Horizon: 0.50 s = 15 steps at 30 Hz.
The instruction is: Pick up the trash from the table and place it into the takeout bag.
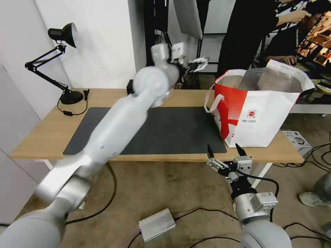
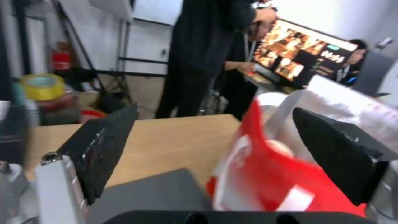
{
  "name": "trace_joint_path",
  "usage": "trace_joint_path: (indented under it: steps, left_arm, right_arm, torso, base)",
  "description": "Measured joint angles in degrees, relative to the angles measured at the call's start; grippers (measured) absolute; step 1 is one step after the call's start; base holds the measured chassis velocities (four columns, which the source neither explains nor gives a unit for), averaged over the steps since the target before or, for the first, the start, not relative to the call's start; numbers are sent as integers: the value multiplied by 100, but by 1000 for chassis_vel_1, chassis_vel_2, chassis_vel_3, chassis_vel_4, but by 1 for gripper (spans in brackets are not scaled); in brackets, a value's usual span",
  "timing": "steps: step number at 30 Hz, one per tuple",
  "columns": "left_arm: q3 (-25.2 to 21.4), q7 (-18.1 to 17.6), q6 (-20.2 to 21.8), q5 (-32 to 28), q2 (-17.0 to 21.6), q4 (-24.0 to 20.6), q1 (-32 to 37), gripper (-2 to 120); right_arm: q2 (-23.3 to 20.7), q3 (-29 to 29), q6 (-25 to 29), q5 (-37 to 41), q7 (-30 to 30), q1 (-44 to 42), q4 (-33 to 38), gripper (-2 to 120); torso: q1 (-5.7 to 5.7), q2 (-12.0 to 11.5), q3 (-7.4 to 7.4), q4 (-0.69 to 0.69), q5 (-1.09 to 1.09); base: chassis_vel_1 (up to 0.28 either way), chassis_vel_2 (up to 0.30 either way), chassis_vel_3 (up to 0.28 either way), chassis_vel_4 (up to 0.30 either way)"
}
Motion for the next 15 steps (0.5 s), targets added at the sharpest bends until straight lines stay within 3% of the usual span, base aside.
trace_joint_path:
  steps: [7,9,11,13,15]
  left_arm:
    - [-357,-24,-6,219,982,-1106,816,100]
    - [-437,-27,-13,255,1113,-1249,953,100]
    - [-766,0,-95,429,1557,-1667,1501,100]
    - [-901,16,-150,511,1705,-1790,1713,100]
    - [-1392,129,-419,841,2139,-2141,2498,100]
  right_arm:
    - [-1,-23,-4,0,-1,-18,23,100]
    - [-2,-26,-4,0,-1,-19,24,100]
    - [-10,-32,-6,-2,-5,-27,34,100]
    - [-10,-31,-6,-4,-4,-38,40,100]
    - [-10,-32,-8,-10,-7,-66,51,100]
  torso:
    - [0,0,-1,-2,0]
    - [0,0,-1,-2,0]
    - [0,0,-1,-2,-1]
    - [-1,0,0,-1,0]
    - [0,0,-1,0,0]
  base:
    - [0,0,0,0]
    - [0,0,0,0]
    - [0,0,0,0]
    - [0,0,0,0]
    - [0,0,0,0]
